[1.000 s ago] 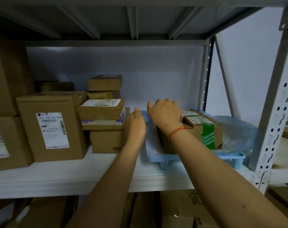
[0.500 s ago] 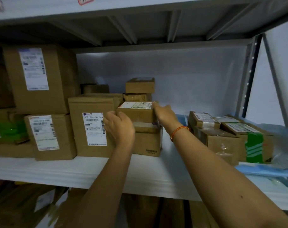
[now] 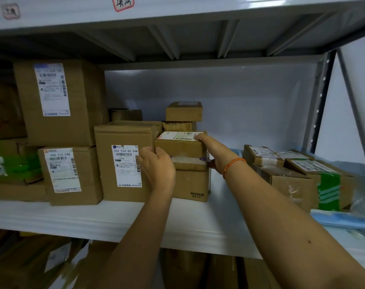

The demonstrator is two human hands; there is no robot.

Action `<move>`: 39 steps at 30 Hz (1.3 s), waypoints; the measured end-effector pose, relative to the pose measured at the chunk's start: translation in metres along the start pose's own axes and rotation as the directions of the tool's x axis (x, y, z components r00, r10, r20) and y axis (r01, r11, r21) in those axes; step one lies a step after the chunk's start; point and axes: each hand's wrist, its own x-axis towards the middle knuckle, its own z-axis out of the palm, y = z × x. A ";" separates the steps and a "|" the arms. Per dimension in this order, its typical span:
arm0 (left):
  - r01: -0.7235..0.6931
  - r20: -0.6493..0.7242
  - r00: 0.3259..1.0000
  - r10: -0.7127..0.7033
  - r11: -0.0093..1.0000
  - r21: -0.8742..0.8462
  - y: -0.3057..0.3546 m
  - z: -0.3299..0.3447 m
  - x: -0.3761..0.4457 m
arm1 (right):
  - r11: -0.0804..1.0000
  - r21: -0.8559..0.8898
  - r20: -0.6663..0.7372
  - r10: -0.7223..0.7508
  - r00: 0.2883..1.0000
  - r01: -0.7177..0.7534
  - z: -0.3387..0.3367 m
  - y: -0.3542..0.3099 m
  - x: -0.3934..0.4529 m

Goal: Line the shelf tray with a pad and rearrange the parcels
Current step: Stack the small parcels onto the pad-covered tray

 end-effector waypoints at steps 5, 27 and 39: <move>0.001 0.009 1.000 -0.001 1.000 -0.007 0.000 -0.002 -0.003 | 1.000 -0.006 -0.050 -0.021 0.999 0.021 0.007 -0.005 0.000; -0.003 0.128 0.992 0.002 1.000 0.007 -0.001 0.002 -0.020 | 0.949 0.236 -0.390 -0.103 0.915 0.207 -0.001 -0.001 -0.010; -0.030 0.266 0.962 0.069 0.989 -0.148 0.025 0.026 -0.053 | 0.891 0.189 -0.208 -0.375 0.904 0.413 -0.056 -0.007 -0.037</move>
